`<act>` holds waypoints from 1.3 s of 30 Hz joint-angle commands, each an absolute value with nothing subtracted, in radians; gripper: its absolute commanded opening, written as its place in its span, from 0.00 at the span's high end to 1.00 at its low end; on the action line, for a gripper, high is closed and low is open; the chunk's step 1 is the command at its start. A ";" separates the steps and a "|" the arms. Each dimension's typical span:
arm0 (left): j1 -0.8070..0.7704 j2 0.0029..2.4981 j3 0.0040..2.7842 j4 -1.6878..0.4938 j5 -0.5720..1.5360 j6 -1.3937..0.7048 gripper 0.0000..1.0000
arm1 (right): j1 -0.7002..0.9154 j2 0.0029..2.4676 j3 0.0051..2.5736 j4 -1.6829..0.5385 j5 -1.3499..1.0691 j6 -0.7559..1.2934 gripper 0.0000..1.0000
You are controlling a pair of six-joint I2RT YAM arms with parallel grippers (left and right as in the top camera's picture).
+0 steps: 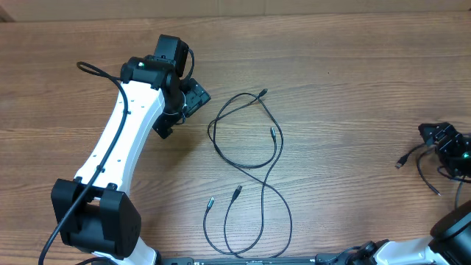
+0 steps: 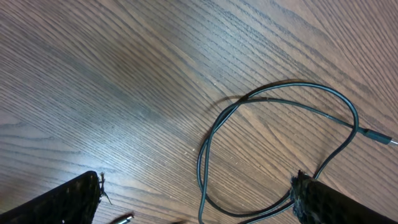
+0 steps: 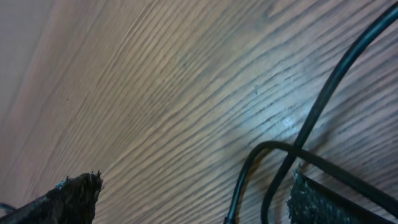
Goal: Untangle cables
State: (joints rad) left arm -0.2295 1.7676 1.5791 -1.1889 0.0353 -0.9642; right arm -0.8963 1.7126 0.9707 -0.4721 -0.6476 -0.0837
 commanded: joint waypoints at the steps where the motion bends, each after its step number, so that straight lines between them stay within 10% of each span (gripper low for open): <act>1: -0.236 1.763 1.586 -1.189 0.015 -0.945 0.00 | -0.898 1.719 0.941 -0.445 -0.646 -0.078 0.02; 14: -0.236 1.763 1.586 -1.169 0.016 -0.942 0.00 | -0.897 1.719 0.934 -0.337 -1.114 -0.074 0.00; 39: -0.236 1.763 1.586 -1.176 0.019 -0.942 0.00 | -0.743 1.798 0.933 -0.413 -0.303 0.097 0.04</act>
State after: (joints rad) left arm -0.2295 1.7676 1.5791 -1.1744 0.0322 -0.9607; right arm -0.7078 1.7943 0.9451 -0.3405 -0.4191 0.0574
